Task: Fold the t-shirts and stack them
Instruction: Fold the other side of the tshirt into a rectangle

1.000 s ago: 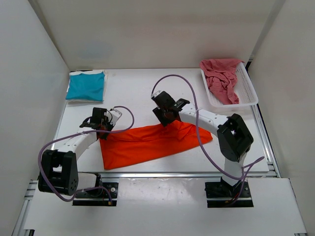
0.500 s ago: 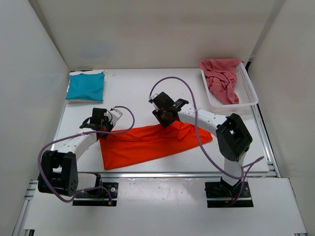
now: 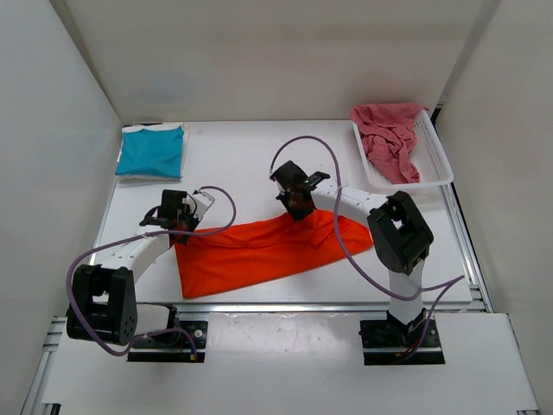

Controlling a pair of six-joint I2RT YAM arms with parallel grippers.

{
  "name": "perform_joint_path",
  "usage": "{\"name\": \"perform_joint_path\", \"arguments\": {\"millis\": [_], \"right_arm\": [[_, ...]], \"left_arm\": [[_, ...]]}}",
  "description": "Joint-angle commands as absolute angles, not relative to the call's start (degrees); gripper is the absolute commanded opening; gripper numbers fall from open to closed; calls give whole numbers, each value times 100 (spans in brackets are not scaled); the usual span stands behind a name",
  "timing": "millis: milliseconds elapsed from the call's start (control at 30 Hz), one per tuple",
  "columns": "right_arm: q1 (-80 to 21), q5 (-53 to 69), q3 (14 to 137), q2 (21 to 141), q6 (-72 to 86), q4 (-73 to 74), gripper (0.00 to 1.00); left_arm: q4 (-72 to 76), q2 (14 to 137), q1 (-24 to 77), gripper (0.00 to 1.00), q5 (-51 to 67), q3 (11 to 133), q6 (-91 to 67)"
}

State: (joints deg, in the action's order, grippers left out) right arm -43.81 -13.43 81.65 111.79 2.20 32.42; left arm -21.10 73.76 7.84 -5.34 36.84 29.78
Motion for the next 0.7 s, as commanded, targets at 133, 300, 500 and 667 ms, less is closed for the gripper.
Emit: {"name": "perform_joint_path", "arguments": {"millis": [133,300,500,667], "right_arm": [[-3842,-1468,8674,10855,-219,2892,0],[-2990,-1188,9149,10969,-536,2760,0],[-2426,-984,9676,11189,-755,2470,0],[-2215,-756,9791,11136,-791,2461,0]], "left_arm": [[-1960,7522,694,0,-545,4130,3050],[-2092,8471,423,0,-685,5306,2919],[-2338,9307,290,0,-966,6283,2821],[-2487,9378,123,0,-1028,6452,2654]]}}
